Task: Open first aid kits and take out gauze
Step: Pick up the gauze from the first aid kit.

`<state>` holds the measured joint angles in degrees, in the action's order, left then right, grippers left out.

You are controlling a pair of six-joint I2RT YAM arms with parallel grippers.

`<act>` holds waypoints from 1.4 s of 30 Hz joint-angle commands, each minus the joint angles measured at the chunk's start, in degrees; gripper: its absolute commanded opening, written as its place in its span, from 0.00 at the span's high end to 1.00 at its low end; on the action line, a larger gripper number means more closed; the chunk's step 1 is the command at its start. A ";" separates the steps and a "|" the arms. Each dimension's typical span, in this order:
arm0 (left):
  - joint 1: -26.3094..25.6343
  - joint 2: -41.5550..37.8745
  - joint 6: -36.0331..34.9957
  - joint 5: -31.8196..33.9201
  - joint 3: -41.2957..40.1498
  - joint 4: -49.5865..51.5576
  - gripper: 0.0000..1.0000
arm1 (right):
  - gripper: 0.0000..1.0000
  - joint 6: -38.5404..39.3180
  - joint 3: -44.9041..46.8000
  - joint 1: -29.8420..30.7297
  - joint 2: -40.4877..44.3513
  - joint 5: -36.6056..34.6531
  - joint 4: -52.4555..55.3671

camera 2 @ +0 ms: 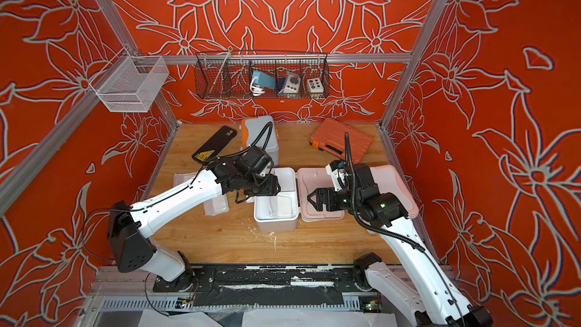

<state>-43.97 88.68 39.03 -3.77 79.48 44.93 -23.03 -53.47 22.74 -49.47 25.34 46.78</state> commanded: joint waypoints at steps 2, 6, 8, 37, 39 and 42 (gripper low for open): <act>-1.42 -0.49 1.59 0.23 -2.49 -1.42 0.38 | 0.02 0.80 -0.20 -0.25 0.17 -1.11 0.44; -2.59 -1.61 3.22 -2.04 -7.00 -4.31 0.46 | 0.02 0.60 0.19 -0.21 0.01 -0.87 0.06; -3.27 -1.86 3.94 -2.75 -8.23 -5.43 0.54 | 0.02 0.59 0.37 -0.26 -0.10 -0.77 -0.11; 2.06 -13.36 1.80 3.64 -1.23 9.31 1.00 | 0.02 -0.09 1.17 -0.23 0.69 1.01 -0.93; 5.92 -15.67 0.54 3.81 -1.02 12.76 1.00 | 0.02 -0.30 1.33 -0.24 0.94 1.62 -1.33; 13.48 -19.47 -2.46 3.75 -2.25 16.98 1.00 | 0.02 -0.92 2.01 -0.19 1.22 2.81 -2.37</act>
<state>-34.94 71.83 39.88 -1.54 77.54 54.00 -23.29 -52.45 22.74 -49.10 26.44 45.71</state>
